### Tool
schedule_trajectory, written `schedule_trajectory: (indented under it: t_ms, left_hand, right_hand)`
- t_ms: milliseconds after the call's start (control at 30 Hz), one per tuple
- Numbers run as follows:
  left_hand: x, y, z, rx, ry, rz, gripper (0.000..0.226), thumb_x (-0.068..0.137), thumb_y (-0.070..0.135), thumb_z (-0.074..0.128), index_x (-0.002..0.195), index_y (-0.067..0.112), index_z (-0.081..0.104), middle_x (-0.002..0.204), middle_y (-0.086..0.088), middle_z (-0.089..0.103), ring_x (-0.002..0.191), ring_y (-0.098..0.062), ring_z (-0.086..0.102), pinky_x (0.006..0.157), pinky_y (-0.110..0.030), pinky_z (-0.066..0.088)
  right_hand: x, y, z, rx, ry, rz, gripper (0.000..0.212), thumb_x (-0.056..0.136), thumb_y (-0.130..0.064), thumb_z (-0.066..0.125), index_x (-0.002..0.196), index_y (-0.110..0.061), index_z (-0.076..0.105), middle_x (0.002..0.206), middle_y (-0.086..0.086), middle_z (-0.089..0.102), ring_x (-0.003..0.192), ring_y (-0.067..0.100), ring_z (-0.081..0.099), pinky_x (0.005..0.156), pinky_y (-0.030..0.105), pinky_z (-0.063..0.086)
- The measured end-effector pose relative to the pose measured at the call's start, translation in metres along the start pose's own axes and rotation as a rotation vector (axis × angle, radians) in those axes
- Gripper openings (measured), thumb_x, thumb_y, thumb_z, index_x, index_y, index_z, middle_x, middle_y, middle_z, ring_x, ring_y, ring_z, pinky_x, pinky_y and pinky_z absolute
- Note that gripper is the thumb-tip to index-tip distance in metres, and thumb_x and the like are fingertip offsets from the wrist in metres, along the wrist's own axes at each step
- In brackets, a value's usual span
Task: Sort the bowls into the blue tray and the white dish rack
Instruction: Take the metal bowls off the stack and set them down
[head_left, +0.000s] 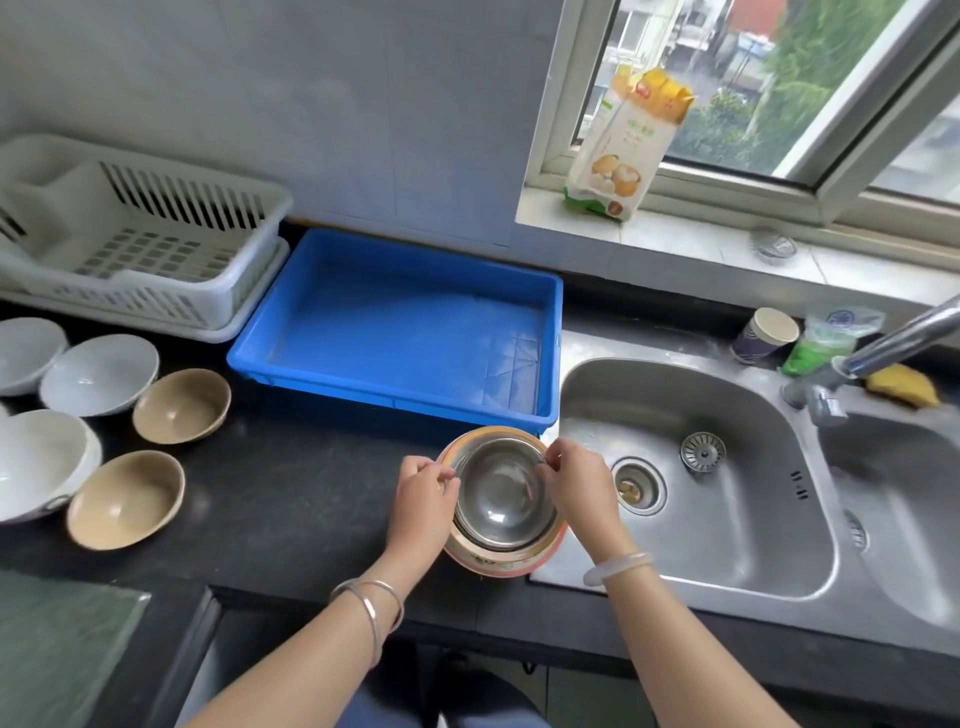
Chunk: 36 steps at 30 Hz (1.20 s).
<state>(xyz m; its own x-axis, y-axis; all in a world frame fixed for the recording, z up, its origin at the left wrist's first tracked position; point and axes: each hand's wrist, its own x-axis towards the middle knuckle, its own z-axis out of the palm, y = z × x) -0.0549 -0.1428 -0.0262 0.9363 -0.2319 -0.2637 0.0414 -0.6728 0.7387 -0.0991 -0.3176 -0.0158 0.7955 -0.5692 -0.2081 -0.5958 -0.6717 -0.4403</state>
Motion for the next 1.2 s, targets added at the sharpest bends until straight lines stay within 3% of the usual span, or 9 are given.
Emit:
schedule_trajectory:
  t_ms: [200,300,400,533,633,767,967,1067,1200]
  left_hand:
    - [0.006,0.001,0.001,0.014,0.001,-0.009,0.016,0.091,0.022,0.055,0.096,0.011,0.064,0.113,-0.002,0.046,0.089,-0.009,0.047,0.074,-0.02,0.037]
    - [0.007,0.003,0.003,0.076,0.037,0.004,0.009,0.086,0.026,0.062,0.086,0.017,0.062,0.105,0.005,0.042,0.101,-0.011,0.036,0.081,-0.022,0.033]
    - [0.008,0.008,0.004,0.103,0.063,0.043,0.011,0.085,0.024,0.064,0.08,0.02,0.055,0.099,0.008,0.041,0.099,-0.008,0.031,0.082,-0.022,0.032]
    - [0.008,0.017,0.004,0.048,0.018,0.051,0.018,0.088,0.02,0.058,0.073,0.021,0.049,0.074,0.009,0.053,0.072,-0.011,0.052,0.056,-0.019,0.035]
    - [0.008,0.023,0.004,0.0,-0.008,0.029,0.021,0.089,0.018,0.055,0.071,0.021,0.046,0.068,0.004,0.056,0.06,-0.01,0.052,0.049,-0.019,0.034]
    - [0.011,0.026,-0.004,-0.027,-0.022,0.012,0.017,0.09,0.017,0.055,0.074,0.018,0.049,0.074,0.003,0.058,0.068,-0.01,0.056,0.052,-0.017,0.037]
    - [0.016,0.021,-0.032,-0.124,0.023,-0.068,0.016,0.088,0.015,0.056,0.073,0.017,0.05,0.077,-0.001,0.057,0.067,-0.009,0.051,0.055,-0.019,0.037]
    - [0.016,0.011,-0.054,-0.197,0.074,-0.128,0.01,0.088,0.015,0.056,0.078,0.016,0.054,0.082,-0.005,0.06,0.075,-0.017,0.058,0.068,-0.031,0.052]
    - [0.013,-0.016,-0.082,-0.259,0.174,-0.225,0.007,0.087,0.016,0.056,0.08,0.015,0.056,0.083,-0.006,0.061,0.08,-0.023,0.061,0.075,-0.041,0.055]
  right_hand:
    - [0.003,0.016,-0.013,0.151,-0.037,0.063,0.008,0.08,-0.018,0.063,0.077,-0.014,0.057,0.076,0.004,0.065,0.072,0.027,0.06,0.06,0.031,0.043]
    - [0.005,0.023,-0.021,0.251,-0.032,0.111,0.013,0.078,-0.016,0.065,0.071,-0.016,0.054,0.073,0.007,0.069,0.067,0.03,0.067,0.065,0.036,0.055]
    - [0.007,0.027,-0.026,0.318,-0.025,0.142,0.017,0.079,-0.016,0.068,0.07,-0.016,0.054,0.071,0.006,0.07,0.057,0.023,0.068,0.067,0.042,0.058]
    - [0.007,0.031,-0.028,0.411,-0.027,0.166,0.015,0.079,-0.012,0.07,0.072,-0.013,0.056,0.066,0.003,0.067,0.048,0.013,0.066,0.063,0.043,0.06]
    - [0.005,0.033,-0.029,0.461,-0.035,0.182,0.01,0.078,-0.009,0.07,0.077,-0.012,0.061,0.069,0.004,0.069,0.048,0.012,0.066,0.06,0.04,0.061]
    - [0.004,0.03,-0.033,0.509,-0.061,0.177,0.012,0.078,-0.006,0.07,0.078,-0.017,0.065,0.073,0.007,0.07,0.047,0.007,0.064,0.051,0.03,0.058]
    - [0.008,0.008,-0.043,0.625,-0.092,0.122,0.015,0.082,-0.009,0.069,0.095,-0.015,0.071,0.075,0.008,0.072,0.057,0.013,0.068,0.055,0.026,0.056]
    - [0.01,-0.013,-0.045,0.669,-0.11,0.081,0.015,0.082,-0.01,0.069,0.096,-0.014,0.07,0.077,0.009,0.071,0.057,0.014,0.068,0.056,0.026,0.057]
    - [0.012,-0.045,-0.035,0.678,-0.132,0.041,0.011,0.082,-0.01,0.069,0.091,-0.016,0.069,0.074,0.006,0.068,0.057,0.014,0.066,0.062,0.03,0.06]
